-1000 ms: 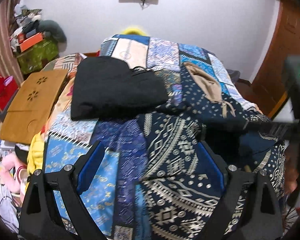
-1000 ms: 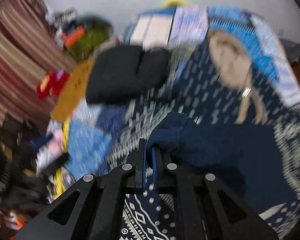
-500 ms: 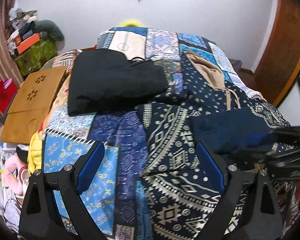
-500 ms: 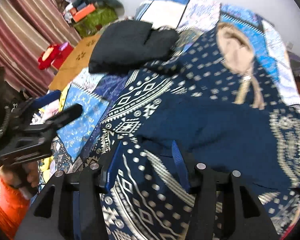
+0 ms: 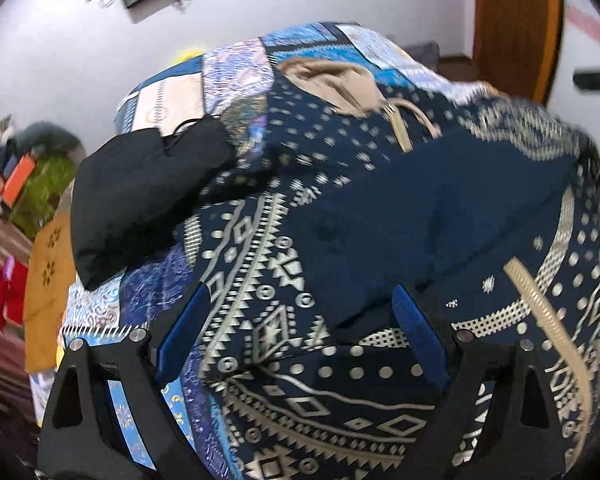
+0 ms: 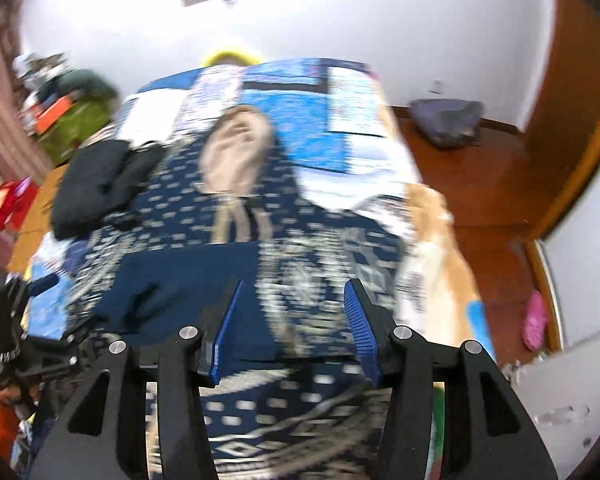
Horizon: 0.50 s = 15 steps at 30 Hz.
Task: Fold large clothes
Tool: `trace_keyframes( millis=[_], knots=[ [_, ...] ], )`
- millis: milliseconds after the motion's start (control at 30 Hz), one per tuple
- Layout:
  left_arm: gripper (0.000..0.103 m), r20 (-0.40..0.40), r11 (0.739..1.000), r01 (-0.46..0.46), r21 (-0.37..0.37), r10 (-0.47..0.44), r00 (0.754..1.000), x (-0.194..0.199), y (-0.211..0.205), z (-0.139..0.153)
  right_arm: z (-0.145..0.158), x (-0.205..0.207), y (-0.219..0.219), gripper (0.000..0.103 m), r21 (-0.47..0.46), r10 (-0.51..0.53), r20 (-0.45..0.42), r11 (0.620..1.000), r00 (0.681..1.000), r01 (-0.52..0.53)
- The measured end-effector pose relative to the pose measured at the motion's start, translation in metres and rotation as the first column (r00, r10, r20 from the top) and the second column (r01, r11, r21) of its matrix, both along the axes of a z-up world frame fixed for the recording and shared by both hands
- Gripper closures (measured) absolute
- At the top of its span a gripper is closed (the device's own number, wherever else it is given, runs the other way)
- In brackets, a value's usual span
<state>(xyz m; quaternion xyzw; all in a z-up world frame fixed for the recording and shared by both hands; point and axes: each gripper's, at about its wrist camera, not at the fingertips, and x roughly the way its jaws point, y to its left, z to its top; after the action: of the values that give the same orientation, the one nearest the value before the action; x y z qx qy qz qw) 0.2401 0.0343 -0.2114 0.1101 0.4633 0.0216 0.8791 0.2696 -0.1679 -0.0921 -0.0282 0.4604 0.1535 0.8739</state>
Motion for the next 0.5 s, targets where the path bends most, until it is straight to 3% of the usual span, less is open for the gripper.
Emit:
trace_keyframes(
  millis=[133, 267, 333, 400, 433, 500],
  knots=[
    [0.028, -0.029, 0.997, 0.055, 0.051, -0.053, 0.998, 0.004, -0.019, -0.016, -0.023, 0.005, -0.026, 0.056, -0.021, -0.082, -0.034, 0.996, 0.996, 0.081],
    [0.044, -0.052, 0.998, 0.048, 0.037, -0.046, 0.998, 0.014, -0.021, -0.025, -0.048, 0.007, -0.037, 0.056, -0.005, -0.111, -0.087, 0.994, 0.99, 0.111],
    [0.05, -0.053, 1.0, 0.028, 0.0, -0.028, 0.998, 0.021, -0.016, -0.023, -0.06, 0.004, -0.039, 0.056, -0.003, -0.115, -0.112, 0.993, 0.987, 0.115],
    [0.068, -0.047, 0.998, 0.013, -0.067, -0.016, 0.999, 0.028, -0.008, -0.019, -0.076, 0.001, -0.041, 0.056, -0.004, -0.12, -0.15, 0.993, 0.981, 0.121],
    [0.087, -0.05, 0.995, 0.008, -0.101, -0.013, 0.999, 0.031, -0.005, -0.017, -0.083, 0.0, -0.04, 0.056, -0.002, -0.119, -0.167, 0.993, 0.979, 0.12],
    [0.089, -0.042, 0.983, -0.015, -0.181, 0.008, 0.999, 0.036, 0.007, -0.009, -0.084, -0.003, -0.043, 0.055, 0.003, -0.119, -0.158, 0.993, 0.98, 0.121]
  ],
)
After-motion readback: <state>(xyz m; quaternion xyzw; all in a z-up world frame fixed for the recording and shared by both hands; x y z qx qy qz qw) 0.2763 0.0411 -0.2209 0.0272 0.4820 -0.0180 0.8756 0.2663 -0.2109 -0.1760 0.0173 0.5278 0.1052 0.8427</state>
